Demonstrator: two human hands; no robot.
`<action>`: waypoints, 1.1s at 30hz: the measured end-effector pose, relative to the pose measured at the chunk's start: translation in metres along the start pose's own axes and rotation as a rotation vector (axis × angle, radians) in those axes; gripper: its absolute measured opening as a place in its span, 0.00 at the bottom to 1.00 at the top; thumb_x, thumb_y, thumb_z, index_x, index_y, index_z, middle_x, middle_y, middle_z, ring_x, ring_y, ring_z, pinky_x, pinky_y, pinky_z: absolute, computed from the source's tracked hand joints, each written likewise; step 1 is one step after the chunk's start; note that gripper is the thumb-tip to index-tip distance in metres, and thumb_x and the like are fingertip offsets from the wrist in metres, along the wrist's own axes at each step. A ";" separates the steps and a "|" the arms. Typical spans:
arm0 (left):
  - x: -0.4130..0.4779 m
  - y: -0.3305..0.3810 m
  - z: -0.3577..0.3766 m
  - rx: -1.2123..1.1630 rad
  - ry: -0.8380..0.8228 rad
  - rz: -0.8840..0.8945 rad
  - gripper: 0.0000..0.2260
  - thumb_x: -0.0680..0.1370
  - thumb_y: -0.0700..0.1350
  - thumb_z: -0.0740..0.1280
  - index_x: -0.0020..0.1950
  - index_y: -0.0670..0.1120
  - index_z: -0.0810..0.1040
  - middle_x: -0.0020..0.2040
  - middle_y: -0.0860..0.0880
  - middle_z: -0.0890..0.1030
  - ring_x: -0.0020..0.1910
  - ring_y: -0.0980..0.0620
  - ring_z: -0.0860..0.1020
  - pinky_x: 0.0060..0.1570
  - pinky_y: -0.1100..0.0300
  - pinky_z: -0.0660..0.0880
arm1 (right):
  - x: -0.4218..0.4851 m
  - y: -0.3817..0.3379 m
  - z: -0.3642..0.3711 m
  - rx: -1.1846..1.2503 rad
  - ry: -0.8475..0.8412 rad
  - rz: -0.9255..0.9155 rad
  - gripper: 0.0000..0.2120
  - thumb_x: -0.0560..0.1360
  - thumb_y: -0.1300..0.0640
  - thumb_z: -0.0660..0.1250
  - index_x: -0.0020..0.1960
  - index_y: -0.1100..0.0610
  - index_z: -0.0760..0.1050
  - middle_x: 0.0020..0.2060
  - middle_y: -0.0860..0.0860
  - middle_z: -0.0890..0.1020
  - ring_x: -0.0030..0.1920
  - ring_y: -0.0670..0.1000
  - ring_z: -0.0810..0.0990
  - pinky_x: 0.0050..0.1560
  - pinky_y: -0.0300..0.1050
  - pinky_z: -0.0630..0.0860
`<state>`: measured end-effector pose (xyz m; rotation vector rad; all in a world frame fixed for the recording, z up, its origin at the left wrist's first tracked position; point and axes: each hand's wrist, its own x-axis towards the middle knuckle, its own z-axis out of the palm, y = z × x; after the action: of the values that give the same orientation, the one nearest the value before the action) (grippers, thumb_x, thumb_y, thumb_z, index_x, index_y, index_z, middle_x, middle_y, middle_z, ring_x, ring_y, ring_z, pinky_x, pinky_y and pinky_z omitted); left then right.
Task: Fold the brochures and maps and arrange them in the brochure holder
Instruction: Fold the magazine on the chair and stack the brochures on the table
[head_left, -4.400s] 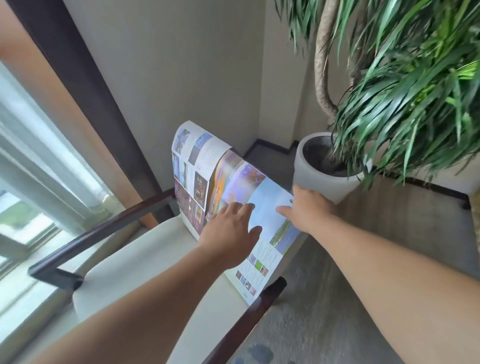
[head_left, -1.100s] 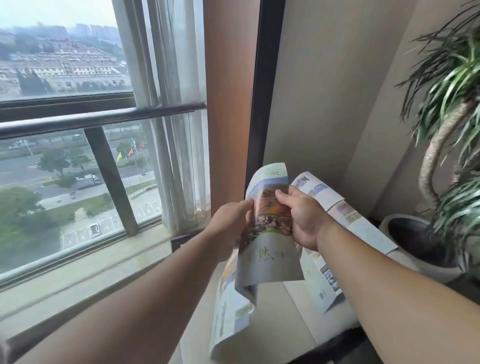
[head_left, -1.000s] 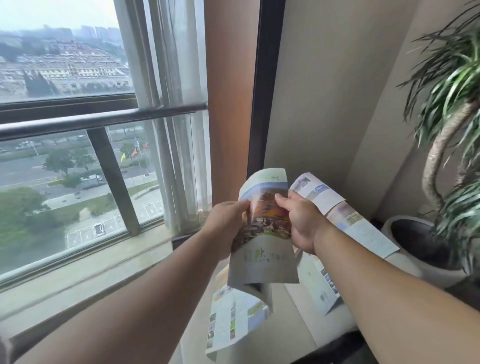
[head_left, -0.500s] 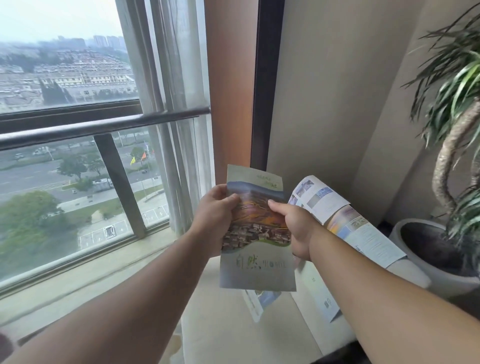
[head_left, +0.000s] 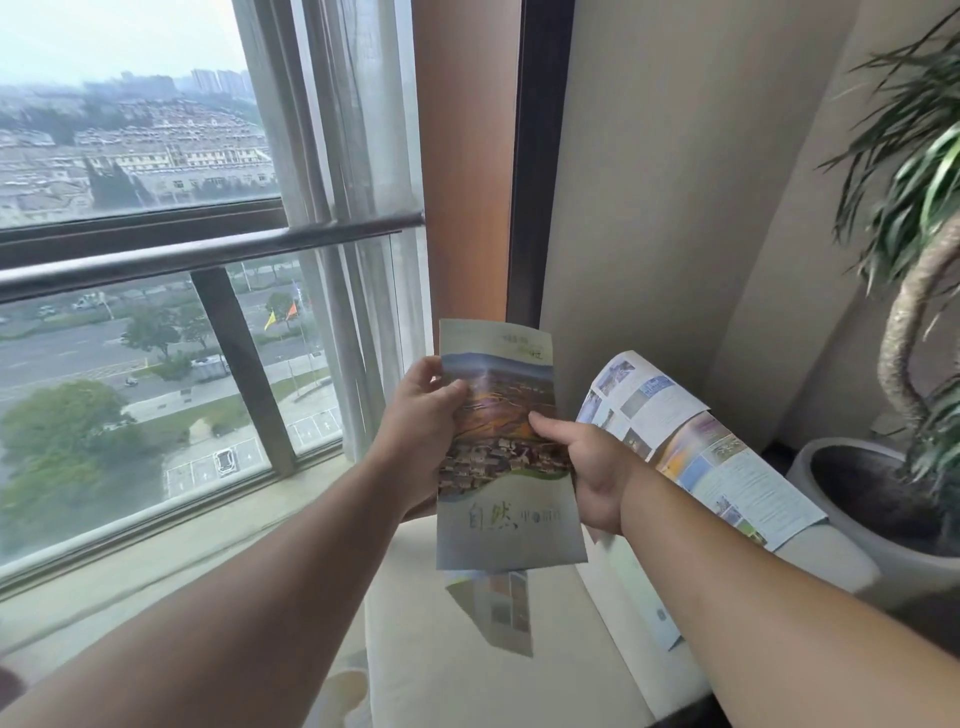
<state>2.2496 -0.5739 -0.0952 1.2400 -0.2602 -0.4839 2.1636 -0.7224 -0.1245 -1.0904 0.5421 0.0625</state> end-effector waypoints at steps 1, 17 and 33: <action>0.001 -0.001 -0.001 0.040 0.026 0.002 0.06 0.81 0.36 0.61 0.56 0.45 0.74 0.44 0.44 0.82 0.35 0.45 0.84 0.34 0.50 0.80 | 0.002 -0.001 0.000 -0.007 0.025 -0.039 0.15 0.81 0.55 0.61 0.61 0.63 0.78 0.58 0.63 0.82 0.51 0.62 0.82 0.53 0.55 0.78; 0.006 -0.008 -0.007 0.150 0.022 -0.210 0.09 0.76 0.45 0.69 0.54 0.44 0.79 0.44 0.40 0.85 0.39 0.41 0.85 0.38 0.46 0.81 | 0.014 -0.009 0.004 -0.094 0.002 -0.283 0.15 0.80 0.65 0.55 0.61 0.58 0.76 0.52 0.63 0.83 0.50 0.61 0.82 0.50 0.59 0.79; -0.001 -0.002 -0.007 0.283 0.141 0.023 0.06 0.77 0.36 0.64 0.46 0.46 0.78 0.42 0.42 0.84 0.34 0.47 0.83 0.31 0.56 0.78 | 0.007 -0.009 0.014 -0.110 0.126 -0.240 0.12 0.80 0.64 0.62 0.62 0.63 0.74 0.59 0.65 0.80 0.57 0.65 0.80 0.61 0.67 0.75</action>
<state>2.2512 -0.5678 -0.0997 1.5388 -0.2279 -0.3450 2.1779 -0.7158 -0.1151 -1.2663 0.5217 -0.1895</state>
